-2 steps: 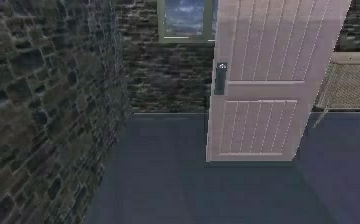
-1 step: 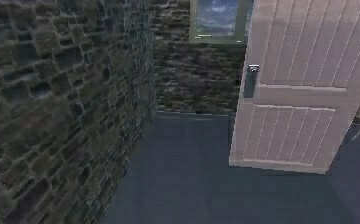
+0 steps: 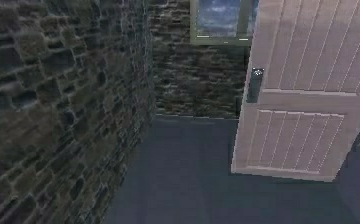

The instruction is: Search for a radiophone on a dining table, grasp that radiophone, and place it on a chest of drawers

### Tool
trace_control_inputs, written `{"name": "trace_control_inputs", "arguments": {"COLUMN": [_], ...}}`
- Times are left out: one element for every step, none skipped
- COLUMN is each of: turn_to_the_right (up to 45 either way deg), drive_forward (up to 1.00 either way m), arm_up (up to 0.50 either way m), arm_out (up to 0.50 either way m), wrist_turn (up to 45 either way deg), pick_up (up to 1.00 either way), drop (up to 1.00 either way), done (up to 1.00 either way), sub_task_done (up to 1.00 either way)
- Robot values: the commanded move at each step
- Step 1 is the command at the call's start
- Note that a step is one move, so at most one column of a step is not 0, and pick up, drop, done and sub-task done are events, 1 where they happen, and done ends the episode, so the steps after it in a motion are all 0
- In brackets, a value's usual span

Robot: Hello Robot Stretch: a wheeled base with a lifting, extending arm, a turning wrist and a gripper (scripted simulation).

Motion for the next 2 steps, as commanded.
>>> {"name": "trace_control_inputs", "arguments": {"turn_to_the_right": [45.0, 27.0], "drive_forward": [0.0, 0.0], "arm_up": [0.0, 0.0], "arm_out": [0.0, 0.0], "wrist_turn": [0.0, 0.0], "pick_up": [0.0, 0.0], "drop": [0.0, 0.0], "done": [0.0, 0.0], "sub_task_done": [0.0, 0.0]}}
